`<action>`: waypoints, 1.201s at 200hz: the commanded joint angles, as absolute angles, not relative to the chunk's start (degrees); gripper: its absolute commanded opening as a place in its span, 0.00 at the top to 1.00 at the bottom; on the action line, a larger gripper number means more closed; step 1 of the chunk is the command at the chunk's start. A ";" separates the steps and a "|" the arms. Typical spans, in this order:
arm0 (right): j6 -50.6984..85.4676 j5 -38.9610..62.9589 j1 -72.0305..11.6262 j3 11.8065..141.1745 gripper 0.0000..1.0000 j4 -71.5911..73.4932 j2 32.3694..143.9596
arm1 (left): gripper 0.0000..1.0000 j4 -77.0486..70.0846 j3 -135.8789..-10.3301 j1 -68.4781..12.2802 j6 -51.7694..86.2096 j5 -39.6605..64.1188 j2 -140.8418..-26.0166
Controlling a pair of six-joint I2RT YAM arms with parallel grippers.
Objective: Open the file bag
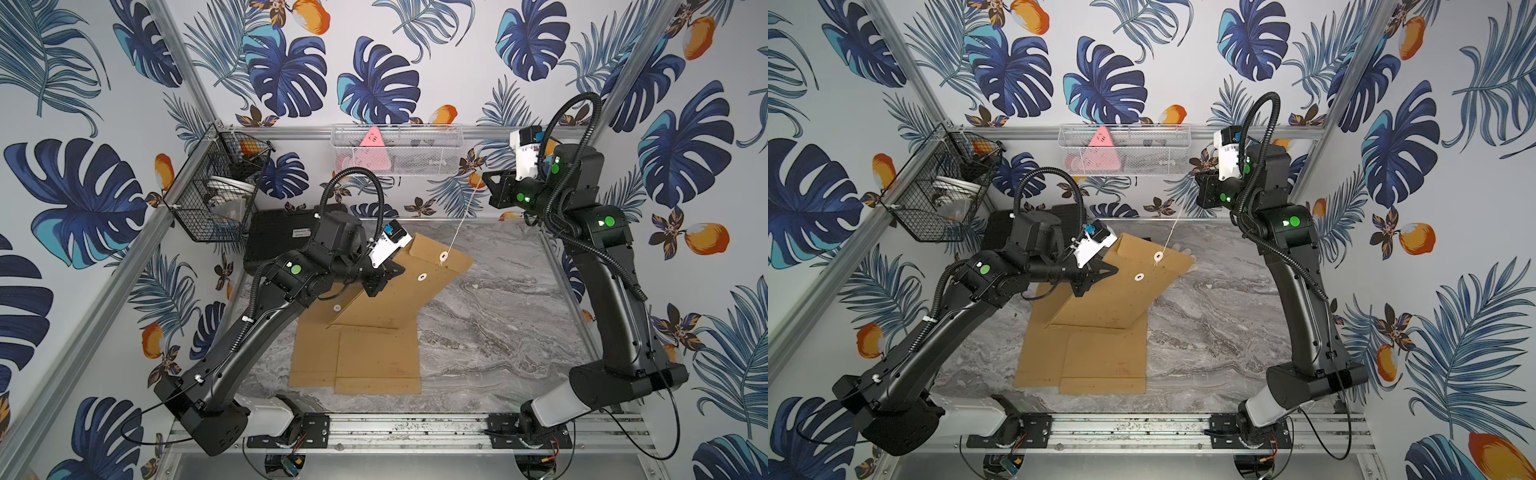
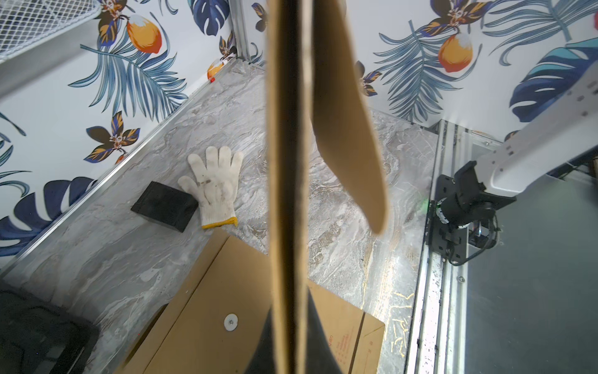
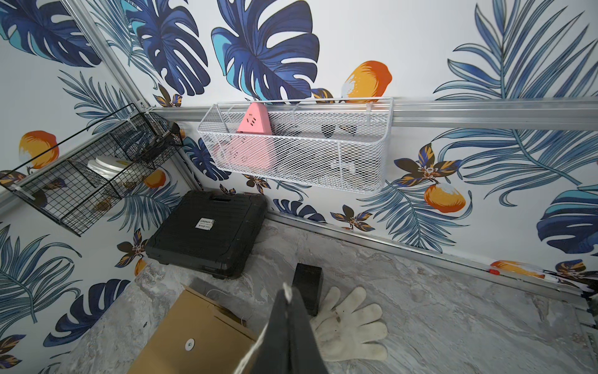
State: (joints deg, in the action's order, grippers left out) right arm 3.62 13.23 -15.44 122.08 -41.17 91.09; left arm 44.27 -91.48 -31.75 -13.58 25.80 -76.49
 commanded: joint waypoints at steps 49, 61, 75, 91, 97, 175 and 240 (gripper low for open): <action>0.74 23.47 -13.75 126.23 1.00 -45.09 98.89 | 1.00 34.60 -85.50 -31.77 -12.97 41.51 -73.92; 0.72 24.28 -13.77 126.65 1.00 -45.26 99.78 | 1.00 31.98 -83.58 -31.73 -12.06 42.43 -73.01; 0.96 25.15 -13.73 126.45 1.00 -45.13 100.15 | 1.00 29.44 -81.99 -31.77 -10.98 43.57 -72.44; 1.20 25.70 -13.79 124.93 1.00 -43.86 99.64 | 1.00 28.97 -81.30 -31.73 -10.74 44.65 -72.34; 1.36 25.90 -13.77 124.41 1.00 -43.46 99.48 | 1.00 28.98 -80.97 -31.73 -10.81 44.67 -72.13; 6.05 31.35 -13.74 124.41 0.76 -44.41 102.90 | 1.00 11.17 -70.76 -31.76 -2.28 44.91 -67.68; 7.35 32.08 -13.78 128.06 0.40 -47.72 107.26 | 1.00 -5.42 -59.60 -31.73 6.27 41.36 -61.48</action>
State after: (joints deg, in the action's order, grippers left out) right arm 6.66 30.76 -13.76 127.20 -46.37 106.59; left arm 5.76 -61.95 -31.75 2.07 42.19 -63.07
